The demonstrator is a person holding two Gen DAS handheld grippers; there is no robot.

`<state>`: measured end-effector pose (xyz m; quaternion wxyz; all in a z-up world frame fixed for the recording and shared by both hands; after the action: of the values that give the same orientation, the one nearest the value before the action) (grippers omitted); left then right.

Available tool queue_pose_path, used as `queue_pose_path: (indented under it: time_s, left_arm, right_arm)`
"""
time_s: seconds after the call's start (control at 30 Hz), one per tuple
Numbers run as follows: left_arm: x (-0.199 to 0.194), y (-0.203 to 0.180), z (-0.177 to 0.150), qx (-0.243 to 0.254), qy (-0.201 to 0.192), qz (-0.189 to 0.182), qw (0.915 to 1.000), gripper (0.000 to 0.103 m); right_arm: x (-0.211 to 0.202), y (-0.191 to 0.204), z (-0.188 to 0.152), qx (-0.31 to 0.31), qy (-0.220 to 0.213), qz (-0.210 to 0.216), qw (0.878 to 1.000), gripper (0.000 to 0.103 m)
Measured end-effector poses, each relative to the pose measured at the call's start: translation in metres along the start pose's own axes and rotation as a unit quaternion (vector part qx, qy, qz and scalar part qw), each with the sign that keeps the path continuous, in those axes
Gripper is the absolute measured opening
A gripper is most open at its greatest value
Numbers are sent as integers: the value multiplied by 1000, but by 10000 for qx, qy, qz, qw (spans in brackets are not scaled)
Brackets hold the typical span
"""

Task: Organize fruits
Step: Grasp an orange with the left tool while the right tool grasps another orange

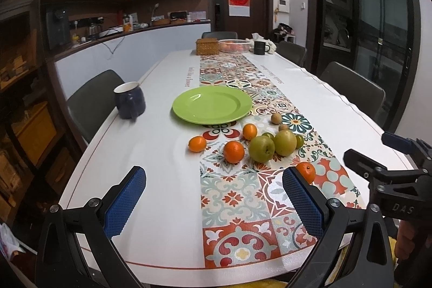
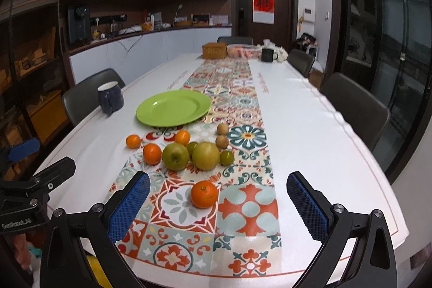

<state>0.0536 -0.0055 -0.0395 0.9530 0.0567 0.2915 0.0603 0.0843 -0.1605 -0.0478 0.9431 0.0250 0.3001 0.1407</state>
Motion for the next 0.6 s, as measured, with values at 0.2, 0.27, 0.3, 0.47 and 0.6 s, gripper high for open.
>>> queue_pose_path:
  time_s: [0.2,0.27,0.3,0.47,0.6]
  left_arm:
    - [18,-5,0,172,98,-45,9998,101]
    - [27,-5,1,207,143,-14,9997,99]
    - [31,-5,0,232,155,17,9996,98]
    - [54,-5,-2,374,208,98,9990,95]
    - [75,-8,-4,446,353,10,9984,92]
  right_arm:
    - [27,-2,-9,45,401,127,9991,102]
    - [35,-2,-11,36,507,145,9986,102]
    - [40,-1,-12,29,576,157,9982,101]
    - [62,-1,-19,39,977,217,9950,94]
    - [80,-3,-25,100,1305,227,9911,88]
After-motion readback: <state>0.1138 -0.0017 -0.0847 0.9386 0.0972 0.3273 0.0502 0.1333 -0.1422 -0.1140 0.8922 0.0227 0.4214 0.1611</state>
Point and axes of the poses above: each gripper's, at about its wrist camera, not at the fingertips, and x roughly the way its jaws point, y to its left, z to its top, the point moved 6 cm from there along x, roughly the way its jaws point, and after that the axes turned 12 degrees about z, right-handed, at the moved point
